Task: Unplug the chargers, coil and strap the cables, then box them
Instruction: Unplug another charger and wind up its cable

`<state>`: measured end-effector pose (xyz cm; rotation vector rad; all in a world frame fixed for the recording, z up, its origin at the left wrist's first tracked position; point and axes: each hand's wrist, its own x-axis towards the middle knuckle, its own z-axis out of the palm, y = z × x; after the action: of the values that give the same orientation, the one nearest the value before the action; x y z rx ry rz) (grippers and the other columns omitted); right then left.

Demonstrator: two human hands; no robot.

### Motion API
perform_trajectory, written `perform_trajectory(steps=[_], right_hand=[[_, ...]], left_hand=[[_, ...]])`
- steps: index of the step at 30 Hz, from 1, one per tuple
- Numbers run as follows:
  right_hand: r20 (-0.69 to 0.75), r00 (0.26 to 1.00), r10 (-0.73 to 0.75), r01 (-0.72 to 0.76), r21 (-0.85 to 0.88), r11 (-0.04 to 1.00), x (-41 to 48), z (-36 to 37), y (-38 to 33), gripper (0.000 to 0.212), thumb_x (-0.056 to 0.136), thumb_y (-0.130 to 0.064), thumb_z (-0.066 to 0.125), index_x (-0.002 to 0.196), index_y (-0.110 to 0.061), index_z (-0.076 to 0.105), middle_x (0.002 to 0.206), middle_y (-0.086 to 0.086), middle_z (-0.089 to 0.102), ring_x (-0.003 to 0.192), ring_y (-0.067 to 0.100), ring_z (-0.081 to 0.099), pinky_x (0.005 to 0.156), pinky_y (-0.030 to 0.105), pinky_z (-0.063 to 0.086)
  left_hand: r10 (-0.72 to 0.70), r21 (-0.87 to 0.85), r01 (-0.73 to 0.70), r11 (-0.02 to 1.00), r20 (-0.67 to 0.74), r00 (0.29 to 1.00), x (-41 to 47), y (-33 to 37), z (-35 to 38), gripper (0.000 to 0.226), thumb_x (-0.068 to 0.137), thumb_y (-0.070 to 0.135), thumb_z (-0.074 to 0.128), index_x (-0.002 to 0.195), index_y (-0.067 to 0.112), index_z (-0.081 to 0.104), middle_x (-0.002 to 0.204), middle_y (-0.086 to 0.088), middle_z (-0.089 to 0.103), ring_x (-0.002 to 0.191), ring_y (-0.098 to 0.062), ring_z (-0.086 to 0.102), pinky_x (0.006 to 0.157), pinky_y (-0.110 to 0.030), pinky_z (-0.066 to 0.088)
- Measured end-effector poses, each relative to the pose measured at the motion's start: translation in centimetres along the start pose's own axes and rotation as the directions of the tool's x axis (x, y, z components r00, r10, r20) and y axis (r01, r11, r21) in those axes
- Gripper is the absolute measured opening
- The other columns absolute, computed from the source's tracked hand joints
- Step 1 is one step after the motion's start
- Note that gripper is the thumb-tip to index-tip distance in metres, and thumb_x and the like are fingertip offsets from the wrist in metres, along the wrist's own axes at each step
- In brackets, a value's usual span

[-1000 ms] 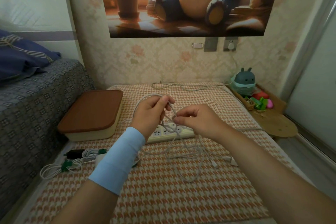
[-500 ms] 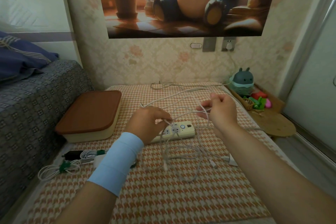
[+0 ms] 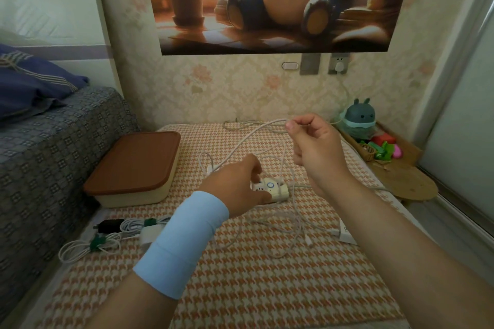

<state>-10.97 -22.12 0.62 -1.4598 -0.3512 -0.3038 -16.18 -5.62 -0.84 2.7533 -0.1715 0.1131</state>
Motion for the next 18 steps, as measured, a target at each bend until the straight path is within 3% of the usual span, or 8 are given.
perform_trajectory(steps=[3, 5, 7, 10, 12, 15, 16, 18], right_hand=[[0.006, 0.986, -0.167, 0.164, -0.227, 0.96, -0.1, -0.2, -0.2, 0.012, 0.091, -0.02, 0.075, 0.082, -0.028, 0.073, 0.07, -0.007, 0.065, 0.063, 0.002, 0.055, 0.062, 0.016, 0.047], [0.042, 0.979, -0.2, 0.204, -0.248, 0.947, -0.5, -0.1, -0.5, 0.006, 0.088, -0.019, 0.077, 0.086, -0.024, 0.078, 0.078, -0.014, 0.074, 0.074, -0.003, 0.066, 0.07, 0.013, 0.05], [0.08, 0.979, -0.185, 0.198, -0.209, 0.958, -0.7, 0.2, -0.6, 0.005, 0.086, -0.018, 0.079, 0.087, -0.023, 0.079, 0.084, -0.012, 0.076, 0.081, 0.001, 0.07, 0.073, 0.016, 0.053], [0.138, 0.973, -0.184, 0.209, -0.194, 0.959, -0.8, 0.7, -0.9, 0.012, 0.085, -0.018, 0.08, 0.088, -0.029, 0.079, 0.094, -0.001, 0.075, 0.086, 0.014, 0.07, 0.075, 0.026, 0.056], [0.201, 0.967, -0.158, 0.197, -0.195, 0.961, -0.7, 0.7, -1.0, 0.022, 0.087, -0.016, 0.078, 0.099, -0.034, 0.078, 0.103, 0.001, 0.069, 0.082, 0.02, 0.065, 0.071, 0.029, 0.054], [0.261, 0.96, -0.097, 0.116, -0.055, 0.992, -0.5, 0.4, -1.1, 0.048, 0.091, 0.0, 0.068, 0.125, -0.034, 0.064, 0.108, -0.001, 0.057, 0.067, 0.013, 0.049, 0.057, 0.019, 0.044], [0.263, 0.962, -0.071, 0.071, 0.008, 0.997, -0.4, 0.3, -1.2, 0.054, 0.091, 0.005, 0.065, 0.13, -0.032, 0.059, 0.112, 0.001, 0.057, 0.07, 0.012, 0.05, 0.058, 0.019, 0.045], [0.258, 0.966, 0.003, -0.017, 0.051, 0.999, -0.2, 0.1, -1.0, 0.06, 0.09, 0.006, 0.066, 0.135, -0.031, 0.052, 0.126, 0.001, 0.057, 0.092, 0.011, 0.061, 0.074, 0.023, 0.052]], left_hand=[[-0.01, 0.033, 0.01, 0.999, 0.007, 1.0, 0.0, -0.2, -0.7, 0.041, 0.081, 0.038, 0.068, 0.109, 0.029, 0.04, 0.107, 0.007, 0.059, 0.084, -0.015, 0.059, 0.075, -0.038, 0.053], [0.04, -0.137, -0.034, 0.99, 0.04, 0.998, 0.0, -0.1, -1.1, 0.042, 0.081, 0.036, 0.07, 0.113, 0.032, 0.045, 0.107, 0.009, 0.057, 0.082, -0.009, 0.058, 0.072, -0.031, 0.05], [0.139, -0.392, -0.12, 0.912, 0.018, 0.99, -0.1, 0.8, -0.8, 0.041, 0.081, 0.038, 0.075, 0.116, 0.037, 0.053, 0.108, 0.012, 0.058, 0.075, 0.002, 0.056, 0.071, -0.023, 0.047], [0.178, -0.503, -0.209, 0.838, -0.109, 0.978, 0.3, 1.6, 0.6, 0.022, 0.086, 0.04, 0.072, 0.106, 0.04, 0.064, 0.093, 0.013, 0.065, 0.063, 0.01, 0.054, 0.067, -0.017, 0.042], [0.197, -0.458, -0.216, 0.862, -0.09, 0.976, 0.5, 1.9, 1.5, 0.012, 0.089, 0.04, 0.068, 0.101, 0.042, 0.068, 0.083, 0.011, 0.067, 0.061, 0.008, 0.054, 0.063, -0.017, 0.04], [0.211, -0.45, -0.2, 0.87, -0.026, 0.977, 0.4, 2.3, 2.4, 0.018, 0.096, 0.037, 0.059, 0.092, 0.028, 0.074, 0.072, 0.008, 0.068, 0.052, 0.001, 0.055, 0.059, -0.021, 0.045], [0.202, -0.493, -0.186, 0.85, -0.021, 0.979, 0.4, 2.5, 2.4, 0.023, 0.099, 0.033, 0.056, 0.086, 0.023, 0.073, 0.067, 0.006, 0.067, 0.05, -0.005, 0.056, 0.058, -0.024, 0.048], [0.158, -0.583, -0.175, 0.794, -0.08, 0.984, 0.5, 2.5, 2.1, 0.029, 0.102, 0.025, 0.049, 0.08, 0.017, 0.067, 0.059, 0.001, 0.063, 0.046, -0.019, 0.058, 0.053, -0.029, 0.049]])
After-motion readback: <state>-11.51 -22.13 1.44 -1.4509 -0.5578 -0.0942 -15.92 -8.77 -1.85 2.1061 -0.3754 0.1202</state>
